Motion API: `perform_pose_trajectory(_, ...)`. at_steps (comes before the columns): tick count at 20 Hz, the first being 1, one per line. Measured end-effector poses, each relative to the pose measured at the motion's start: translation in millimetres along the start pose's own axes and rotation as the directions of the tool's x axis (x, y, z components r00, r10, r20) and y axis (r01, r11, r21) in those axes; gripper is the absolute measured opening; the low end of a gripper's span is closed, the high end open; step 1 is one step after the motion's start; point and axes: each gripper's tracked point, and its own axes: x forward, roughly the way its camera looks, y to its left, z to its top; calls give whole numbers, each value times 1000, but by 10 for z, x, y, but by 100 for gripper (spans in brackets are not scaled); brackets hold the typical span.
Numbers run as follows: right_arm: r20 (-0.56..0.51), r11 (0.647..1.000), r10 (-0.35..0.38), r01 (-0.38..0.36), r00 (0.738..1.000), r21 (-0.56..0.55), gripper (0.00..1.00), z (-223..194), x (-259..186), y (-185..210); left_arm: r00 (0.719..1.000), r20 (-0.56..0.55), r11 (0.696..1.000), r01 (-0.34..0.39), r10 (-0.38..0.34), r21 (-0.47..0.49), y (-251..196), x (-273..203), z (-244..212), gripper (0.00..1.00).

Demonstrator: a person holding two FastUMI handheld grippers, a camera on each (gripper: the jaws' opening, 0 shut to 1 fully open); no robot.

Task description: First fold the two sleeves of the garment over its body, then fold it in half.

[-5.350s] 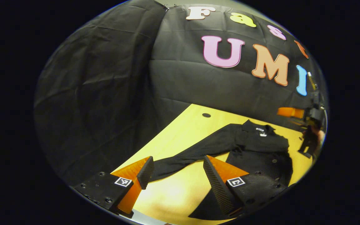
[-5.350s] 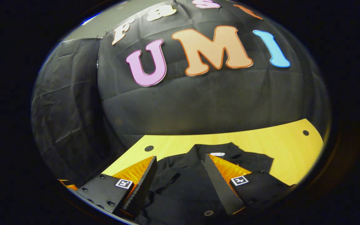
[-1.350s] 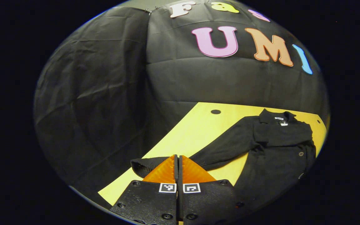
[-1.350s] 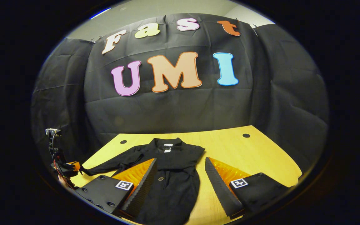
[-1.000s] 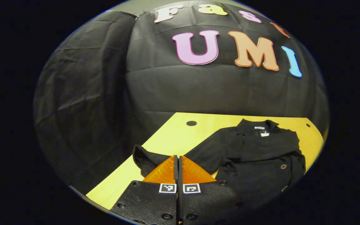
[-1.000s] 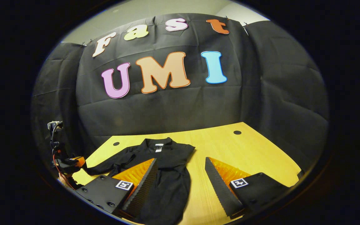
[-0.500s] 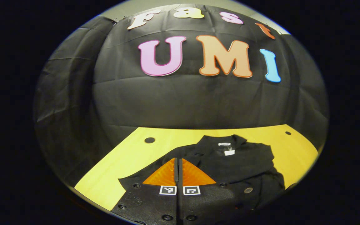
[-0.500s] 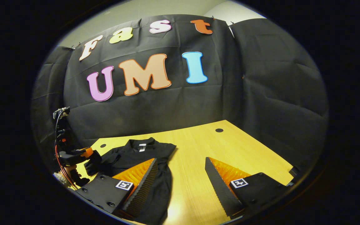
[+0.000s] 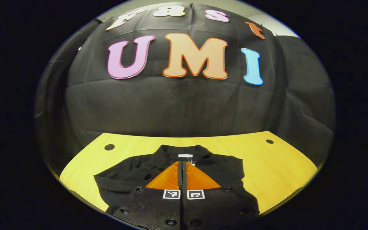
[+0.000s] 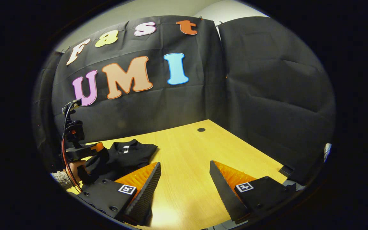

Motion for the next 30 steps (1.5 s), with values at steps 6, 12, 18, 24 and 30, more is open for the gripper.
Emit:
perform_pose_trajectory(6, -19, 998, -61, 62, 998, 33, 97, -118, -96, -295, 995, -20, 996, 93, -93, -3, -653, 201, -49, 0)
perform_pose_trajectory(12, -34, 995, -91, 92, 995, 36, 93, -148, -179, -499, 986, -71, 987, 156, -153, 40, -1167, 320, -271, 0)
perform_pose_trajectory(18, -46, 998, -64, 66, 997, 24, 97, -155, -163, -528, 985, -92, 989, 146, -145, 6, -1269, 310, -358, 0)
perform_pose_trajectory(24, -48, 1000, 17, -18, 999, -11, 97, -96, -63, -342, 991, 16, 991, 131, -131, 0, -1049, 129, 30, 0)
perform_pose_trajectory(30, -63, 987, 145, -149, 987, -67, 97, -147, -31, 57, 991, 128, 998, 34, -27, -51, -459, -275, 474, 22)
